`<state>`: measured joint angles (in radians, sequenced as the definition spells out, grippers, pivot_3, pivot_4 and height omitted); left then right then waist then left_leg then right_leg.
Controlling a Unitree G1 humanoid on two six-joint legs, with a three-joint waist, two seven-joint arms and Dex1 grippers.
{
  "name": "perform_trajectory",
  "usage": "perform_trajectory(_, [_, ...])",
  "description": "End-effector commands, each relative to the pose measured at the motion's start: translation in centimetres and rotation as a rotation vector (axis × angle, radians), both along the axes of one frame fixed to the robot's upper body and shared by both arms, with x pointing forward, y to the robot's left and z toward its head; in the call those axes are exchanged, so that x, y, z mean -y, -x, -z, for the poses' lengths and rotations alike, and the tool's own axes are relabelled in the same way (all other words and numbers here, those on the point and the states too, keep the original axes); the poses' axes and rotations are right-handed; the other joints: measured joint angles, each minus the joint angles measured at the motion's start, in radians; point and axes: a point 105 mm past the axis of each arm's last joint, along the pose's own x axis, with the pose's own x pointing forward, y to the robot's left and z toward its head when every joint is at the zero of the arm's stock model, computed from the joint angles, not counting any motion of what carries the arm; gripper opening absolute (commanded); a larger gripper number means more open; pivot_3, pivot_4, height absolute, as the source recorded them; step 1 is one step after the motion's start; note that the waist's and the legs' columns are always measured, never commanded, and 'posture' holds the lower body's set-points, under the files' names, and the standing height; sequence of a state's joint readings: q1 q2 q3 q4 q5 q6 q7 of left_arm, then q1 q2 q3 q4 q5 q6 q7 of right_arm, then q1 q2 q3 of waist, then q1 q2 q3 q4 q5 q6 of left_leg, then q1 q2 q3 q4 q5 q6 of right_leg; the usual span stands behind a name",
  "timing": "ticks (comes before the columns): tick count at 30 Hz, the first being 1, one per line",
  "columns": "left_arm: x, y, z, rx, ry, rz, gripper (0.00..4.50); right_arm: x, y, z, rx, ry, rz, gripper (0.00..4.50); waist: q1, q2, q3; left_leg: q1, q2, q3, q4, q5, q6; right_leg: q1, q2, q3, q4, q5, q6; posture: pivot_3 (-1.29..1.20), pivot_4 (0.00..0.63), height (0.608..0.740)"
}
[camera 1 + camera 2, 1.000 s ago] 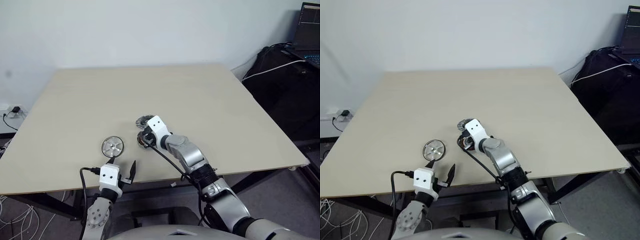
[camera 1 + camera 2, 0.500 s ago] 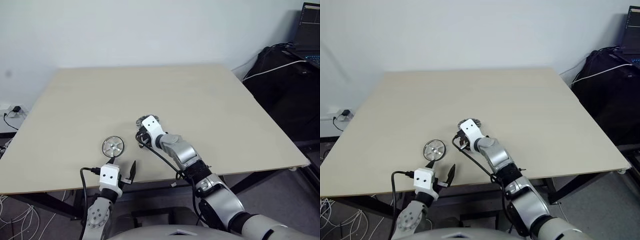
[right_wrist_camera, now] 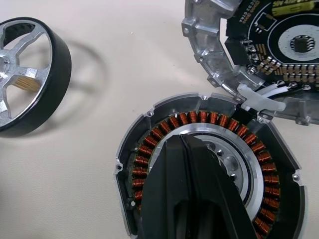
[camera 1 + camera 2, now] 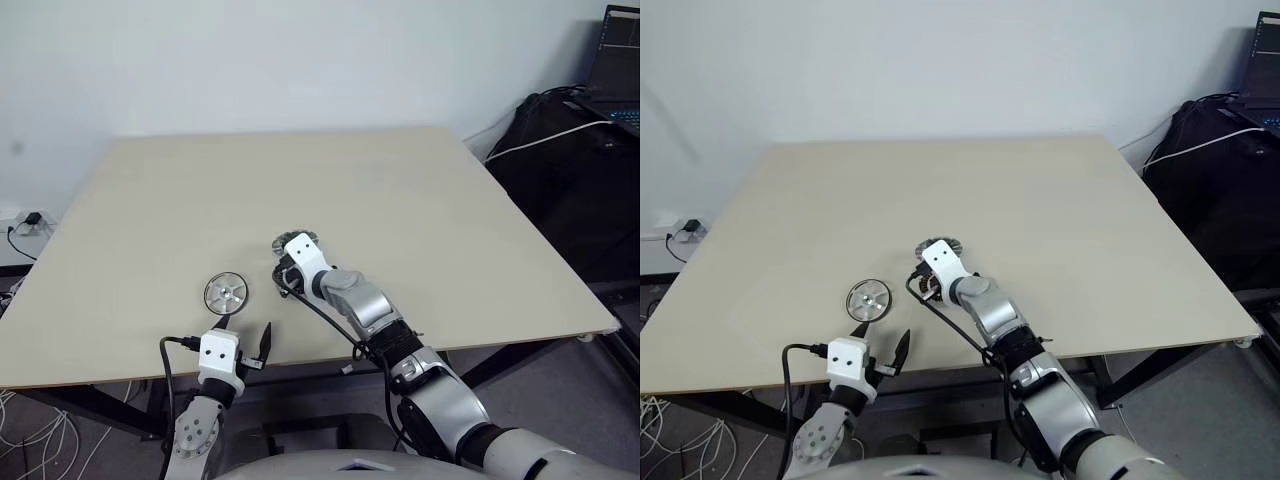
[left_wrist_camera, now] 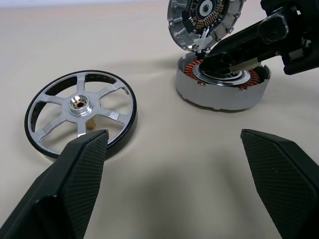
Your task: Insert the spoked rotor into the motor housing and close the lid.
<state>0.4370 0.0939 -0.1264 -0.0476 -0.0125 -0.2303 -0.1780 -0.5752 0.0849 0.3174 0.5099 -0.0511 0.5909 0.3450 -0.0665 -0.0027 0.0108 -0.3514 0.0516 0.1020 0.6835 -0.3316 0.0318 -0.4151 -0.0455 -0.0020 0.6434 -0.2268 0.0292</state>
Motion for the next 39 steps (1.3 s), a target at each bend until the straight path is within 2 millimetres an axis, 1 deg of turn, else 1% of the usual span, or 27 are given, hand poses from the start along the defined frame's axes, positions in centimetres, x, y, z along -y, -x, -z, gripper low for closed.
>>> perform_trajectory(1, [0.1, -0.4, -1.1, 0.052, 0.013, 0.003, 4.5, 0.0, -0.8, -1.7, 0.054, -0.018, -0.001, 0.01, 0.0, 0.0, 0.0, 0.0, 0.0, 0.0, 0.0, 0.0, 0.0, 0.0, 0.0, 0.0, 0.0, 0.0, 0.0, 0.0, 0.0, 0.74])
perform_trajectory(12, [0.2, -0.5, -1.2, 0.051, 0.017, 0.008, 4.5, 0.0, -0.3, -2.1, 0.055, -0.031, -0.019, 0.01, 0.0, 0.0, 0.0, 0.0, 0.0, 0.0, 0.0, 0.0, 0.0, 0.0, 0.0, 0.0, 0.0, 0.0, 0.0, 0.0, 0.0, 0.74])
perform_trajectory(18, [0.2, -0.5, -1.2, 0.05, 0.018, 0.009, 4.5, -0.3, -0.5, -2.9, 0.075, -0.06, -0.02, 0.01, 0.0, 0.0, 0.0, 0.0, 0.0, 0.0, 0.0, 0.0, 0.0, 0.0, 0.0, 0.0, 0.0, 0.0, 0.0, 0.0, 0.0, 0.74])
perform_trajectory(23, [0.2, -0.5, -1.2, 0.05, 0.018, 0.01, 4.5, -0.4, -0.7, -3.2, 0.083, -0.065, -0.013, 0.01, 0.0, 0.0, 0.0, 0.0, 0.0, 0.0, 0.0, 0.0, 0.0, 0.0, 0.0, 0.0, 0.0, 0.0, 0.0, 0.0, 0.0, 0.74])
perform_trajectory(27, [0.2, -0.5, -1.2, 0.05, 0.017, 0.009, 4.5, 0.0, -0.9, -3.0, 0.09, -0.059, 0.01, 0.01, 0.0, 0.0, 0.0, 0.0, 0.0, 0.0, 0.0, 0.0, 0.0, 0.0, 0.0, 0.0, 0.0, 0.0, 0.0, 0.0, 0.0, 0.74])
perform_trajectory(33, [0.2, -0.4, -1.2, 0.05, 0.017, 0.008, 4.5, 1.1, -1.2, -2.0, 0.079, -0.025, 0.051, 0.01, 0.0, 0.0, 0.0, 0.0, 0.0, 0.0, 0.0, 0.0, 0.0, 0.0, 0.0, 0.0, 0.0, 0.0, 0.0, 0.0, 0.0, 0.74])
perform_trajectory(39, [0.2, -0.4, -1.3, 0.049, 0.016, 0.011, 4.5, 1.6, -1.4, -1.6, 0.073, -0.009, 0.069, 0.01, 0.0, 0.0, 0.0, 0.0, 0.0, 0.0, 0.0, 0.0, 0.0, 0.0, 0.0, 0.0, 0.0, 0.0, 0.0, 0.0, 0.0, 0.74])
